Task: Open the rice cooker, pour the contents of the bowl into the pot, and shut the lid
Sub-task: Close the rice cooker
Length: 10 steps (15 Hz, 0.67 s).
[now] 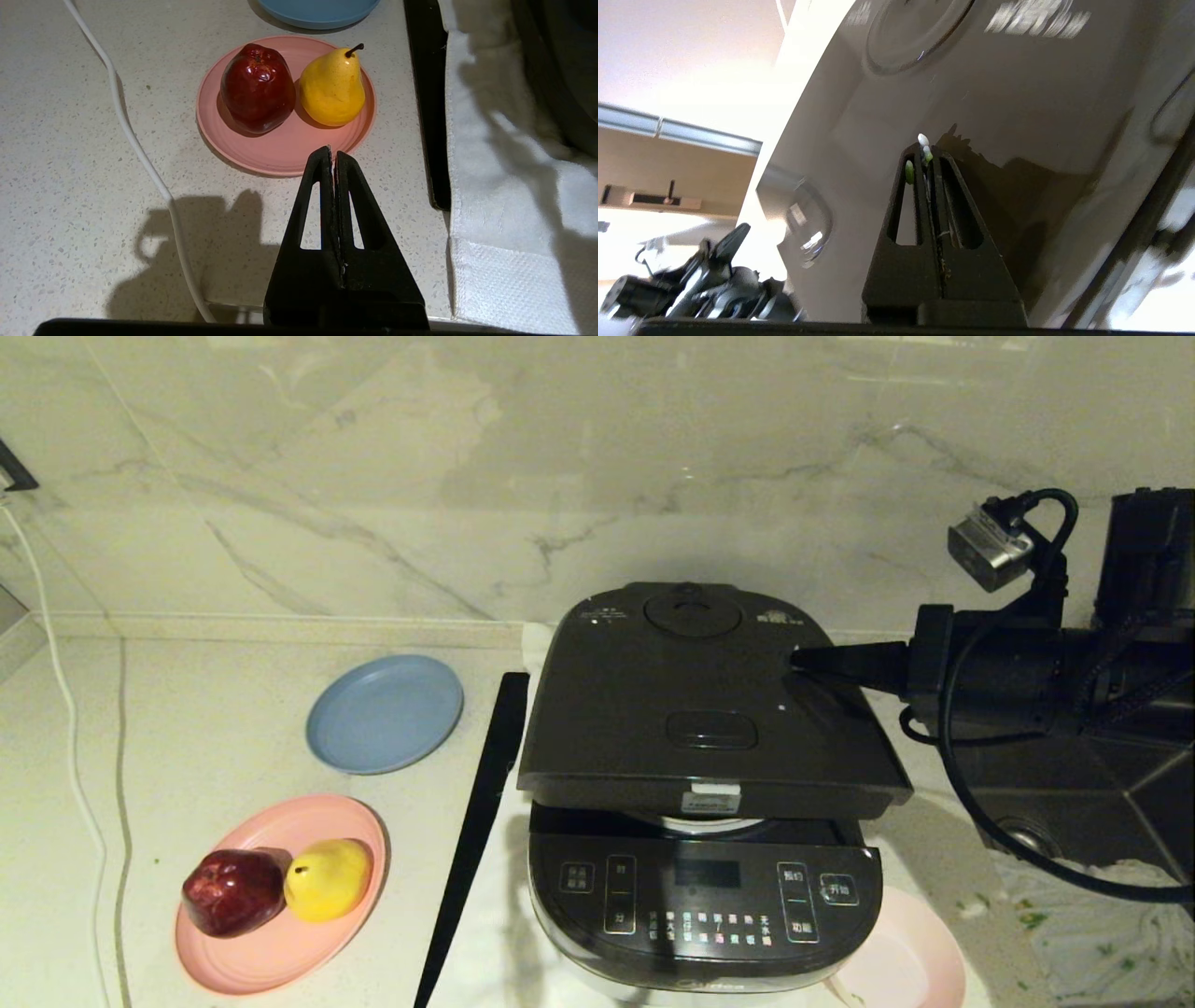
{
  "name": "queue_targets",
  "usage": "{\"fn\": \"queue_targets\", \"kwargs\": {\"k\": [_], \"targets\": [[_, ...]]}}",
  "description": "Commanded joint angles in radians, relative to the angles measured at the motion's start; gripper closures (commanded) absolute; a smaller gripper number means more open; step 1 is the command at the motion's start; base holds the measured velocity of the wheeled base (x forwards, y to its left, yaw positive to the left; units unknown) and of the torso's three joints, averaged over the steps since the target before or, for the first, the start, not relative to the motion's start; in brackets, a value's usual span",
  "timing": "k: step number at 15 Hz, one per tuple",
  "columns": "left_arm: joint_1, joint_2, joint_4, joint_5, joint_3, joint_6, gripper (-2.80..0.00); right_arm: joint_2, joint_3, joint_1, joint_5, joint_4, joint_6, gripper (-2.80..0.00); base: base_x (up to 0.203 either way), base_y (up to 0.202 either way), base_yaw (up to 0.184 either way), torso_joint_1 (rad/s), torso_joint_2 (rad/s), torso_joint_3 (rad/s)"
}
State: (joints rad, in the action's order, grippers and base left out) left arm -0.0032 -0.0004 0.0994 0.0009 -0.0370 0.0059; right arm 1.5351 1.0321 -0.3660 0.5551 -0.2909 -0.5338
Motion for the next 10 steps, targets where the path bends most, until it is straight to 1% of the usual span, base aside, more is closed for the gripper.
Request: {"fn": "queue_targets", "kwargs": {"k": [1, 3, 6, 10], "targets": [[0.000, -0.001, 0.000, 0.001, 0.000, 0.000, 0.00, -0.015, -0.079, -0.014, 0.000, 0.000, -0.004, 0.00, 0.000, 0.000, 0.000, 0.000, 0.00, 0.000], [0.000, -0.001, 0.000, 0.001, 0.000, 0.000, 0.00, -0.024, -0.169, -0.014, -0.001, -0.001, -0.001, 0.00, 0.000, 0.000, 0.000, 0.000, 0.00, 0.000], [0.000, -0.001, 0.000, 0.001, 0.000, 0.000, 0.00, -0.026, -0.243, -0.014, -0.001, -0.002, 0.000, 0.00, 0.000, 0.000, 0.000, 0.000, 0.00, 0.000], [0.000, -0.001, -0.001, 0.001, 0.000, 0.000, 0.00, -0.025, -0.248, -0.019, -0.001, -0.001, -0.004, 0.00, 0.000, 0.000, 0.000, 0.000, 0.00, 0.000]]}}
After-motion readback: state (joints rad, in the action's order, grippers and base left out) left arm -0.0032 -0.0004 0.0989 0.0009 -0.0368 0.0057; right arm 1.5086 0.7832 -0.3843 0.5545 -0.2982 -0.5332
